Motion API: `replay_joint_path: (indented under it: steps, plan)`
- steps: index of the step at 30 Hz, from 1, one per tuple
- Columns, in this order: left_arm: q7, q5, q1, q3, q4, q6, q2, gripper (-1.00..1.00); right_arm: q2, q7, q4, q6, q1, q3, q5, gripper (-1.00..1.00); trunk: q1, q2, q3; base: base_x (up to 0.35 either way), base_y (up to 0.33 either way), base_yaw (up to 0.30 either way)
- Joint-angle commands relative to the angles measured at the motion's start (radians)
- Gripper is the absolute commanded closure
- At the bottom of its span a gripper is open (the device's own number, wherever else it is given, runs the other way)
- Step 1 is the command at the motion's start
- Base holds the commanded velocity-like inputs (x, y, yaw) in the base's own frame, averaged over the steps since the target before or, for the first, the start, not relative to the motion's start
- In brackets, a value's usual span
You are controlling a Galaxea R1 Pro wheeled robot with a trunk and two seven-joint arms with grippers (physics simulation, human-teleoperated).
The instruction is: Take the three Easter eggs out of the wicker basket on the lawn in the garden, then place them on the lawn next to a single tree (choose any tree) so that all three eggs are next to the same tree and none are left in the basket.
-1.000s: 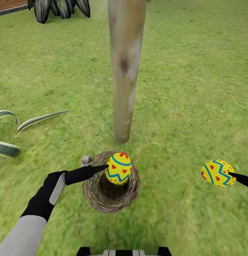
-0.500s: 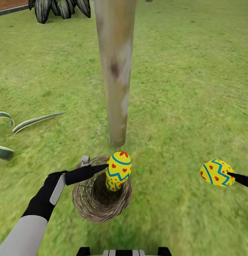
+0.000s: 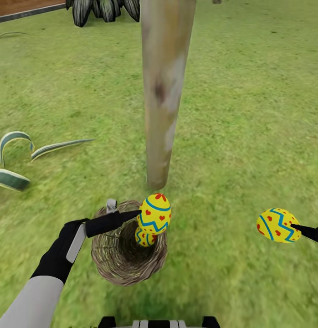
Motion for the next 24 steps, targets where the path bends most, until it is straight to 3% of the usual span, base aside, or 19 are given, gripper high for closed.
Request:
replay_joint_path:
  steps: [1,7,11,24]
  plan:
    - [-0.001,0.003,0.0,0.0,0.0,0.007,-0.001,1.0,-0.001,0.001,0.0,0.009,0.0,0.007,-0.011,1.0,0.0,0.0,-0.001,0.0,-0.282,0.266]
    - [-0.001,0.002,0.0,-0.001,0.0,0.007,-0.002,1.0,-0.001,0.002,0.0,0.009,0.0,0.007,-0.011,1.0,0.0,0.0,-0.001,0.0,-0.273,0.258]
    - [-0.001,0.002,0.0,-0.001,0.0,0.007,-0.003,1.0,-0.001,0.003,0.0,0.009,0.0,0.007,-0.011,1.0,0.0,0.0,-0.001,0.0,-0.042,0.202]
    - [-0.001,0.001,0.0,-0.002,0.0,0.007,-0.003,1.0,-0.001,0.003,0.0,0.009,0.0,0.007,-0.011,1.0,-0.046,0.084,0.037,0.0,0.0,0.183]
